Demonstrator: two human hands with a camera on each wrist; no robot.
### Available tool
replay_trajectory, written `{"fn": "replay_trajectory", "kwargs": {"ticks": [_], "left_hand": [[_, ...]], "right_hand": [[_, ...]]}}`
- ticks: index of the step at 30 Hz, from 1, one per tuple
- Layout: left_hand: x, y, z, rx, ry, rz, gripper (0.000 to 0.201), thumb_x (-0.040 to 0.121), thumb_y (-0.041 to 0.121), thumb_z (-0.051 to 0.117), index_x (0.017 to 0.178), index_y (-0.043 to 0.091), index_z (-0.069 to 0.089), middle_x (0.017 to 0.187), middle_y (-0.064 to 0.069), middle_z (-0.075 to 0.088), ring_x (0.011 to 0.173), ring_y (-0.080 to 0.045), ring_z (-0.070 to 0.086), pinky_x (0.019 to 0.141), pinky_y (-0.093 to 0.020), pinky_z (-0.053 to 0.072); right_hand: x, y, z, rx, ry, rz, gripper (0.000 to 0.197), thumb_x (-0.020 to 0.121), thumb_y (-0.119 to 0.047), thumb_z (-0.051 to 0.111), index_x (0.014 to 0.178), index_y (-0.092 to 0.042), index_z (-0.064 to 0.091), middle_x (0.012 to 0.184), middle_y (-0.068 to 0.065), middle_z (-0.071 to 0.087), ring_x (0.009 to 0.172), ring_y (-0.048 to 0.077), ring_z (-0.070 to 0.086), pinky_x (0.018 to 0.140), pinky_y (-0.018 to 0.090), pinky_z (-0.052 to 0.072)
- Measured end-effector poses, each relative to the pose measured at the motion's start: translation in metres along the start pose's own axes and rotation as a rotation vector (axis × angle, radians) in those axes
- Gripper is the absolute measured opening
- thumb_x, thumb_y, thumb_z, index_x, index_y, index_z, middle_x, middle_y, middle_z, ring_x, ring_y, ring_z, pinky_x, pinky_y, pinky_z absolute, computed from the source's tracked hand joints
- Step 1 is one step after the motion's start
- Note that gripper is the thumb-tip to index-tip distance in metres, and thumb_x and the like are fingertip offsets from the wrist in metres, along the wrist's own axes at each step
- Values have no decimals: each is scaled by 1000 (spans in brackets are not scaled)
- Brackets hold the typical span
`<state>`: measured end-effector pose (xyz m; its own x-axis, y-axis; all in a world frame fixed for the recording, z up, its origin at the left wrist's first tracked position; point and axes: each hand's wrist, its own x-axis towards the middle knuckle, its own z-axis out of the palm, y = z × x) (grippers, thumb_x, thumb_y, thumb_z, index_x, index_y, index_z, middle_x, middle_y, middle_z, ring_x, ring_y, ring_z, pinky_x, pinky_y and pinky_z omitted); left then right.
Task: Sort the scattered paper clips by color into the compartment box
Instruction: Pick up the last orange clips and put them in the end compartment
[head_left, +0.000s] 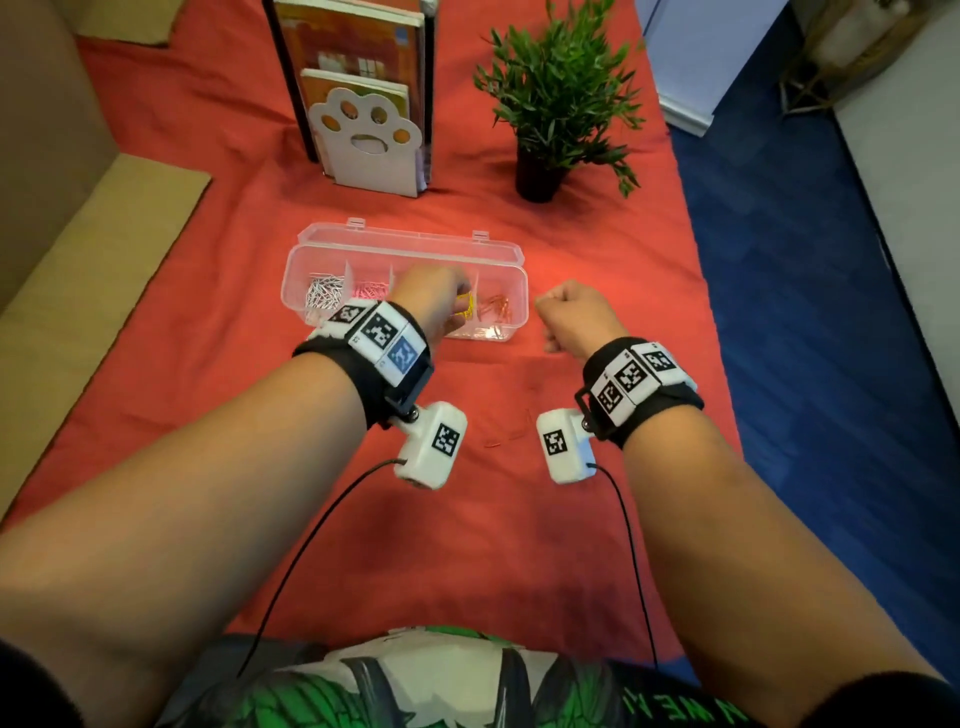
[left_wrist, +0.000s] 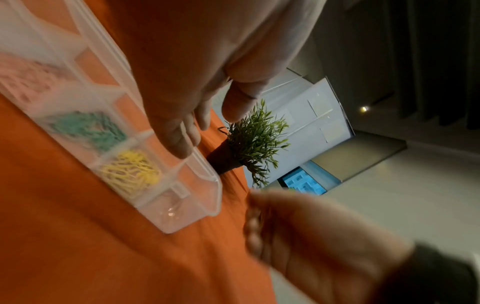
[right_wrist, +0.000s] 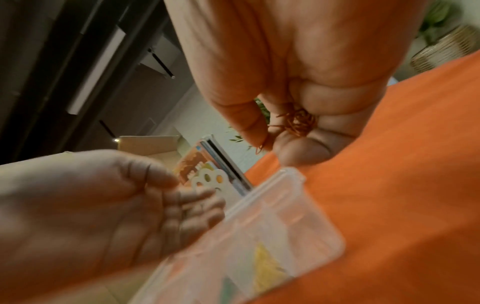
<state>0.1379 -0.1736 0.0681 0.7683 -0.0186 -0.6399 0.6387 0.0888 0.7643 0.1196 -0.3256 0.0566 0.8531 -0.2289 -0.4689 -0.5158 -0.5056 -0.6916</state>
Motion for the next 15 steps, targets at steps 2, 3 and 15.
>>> {"fn": "replay_trajectory", "kwargs": {"ticks": [2, 3, 15], "left_hand": [[0, -17, -16, 69, -21, 42, 19, 86, -3, 41, 86, 10, 56, 70, -1, 44, 57, -11, 40, 53, -23, 32], [-1, -26, -25, 102, -19, 72, 22, 86, -2, 43, 101, 5, 58, 73, -2, 48, 57, -11, 41, 54, -23, 33], [-19, -95, -52, 724, -4, 220, 21, 85, 6, 57, 104, 6, 67, 104, -16, 69, 100, -31, 63, 77, -19, 41]], "right_hand": [[10, -17, 8, 79, -47, -25, 23, 85, -10, 44, 65, -20, 47, 61, 4, 53, 54, 18, 54, 64, 35, 51], [15, -22, 12, 77, -82, -44, 24, 85, -9, 44, 65, -23, 47, 71, 6, 56, 65, 22, 56, 70, 38, 52], [-7, -13, 3, 112, -52, -78, 32, 85, 10, 37, 101, -10, 57, 84, 6, 57, 78, 22, 56, 66, 38, 51]]}}
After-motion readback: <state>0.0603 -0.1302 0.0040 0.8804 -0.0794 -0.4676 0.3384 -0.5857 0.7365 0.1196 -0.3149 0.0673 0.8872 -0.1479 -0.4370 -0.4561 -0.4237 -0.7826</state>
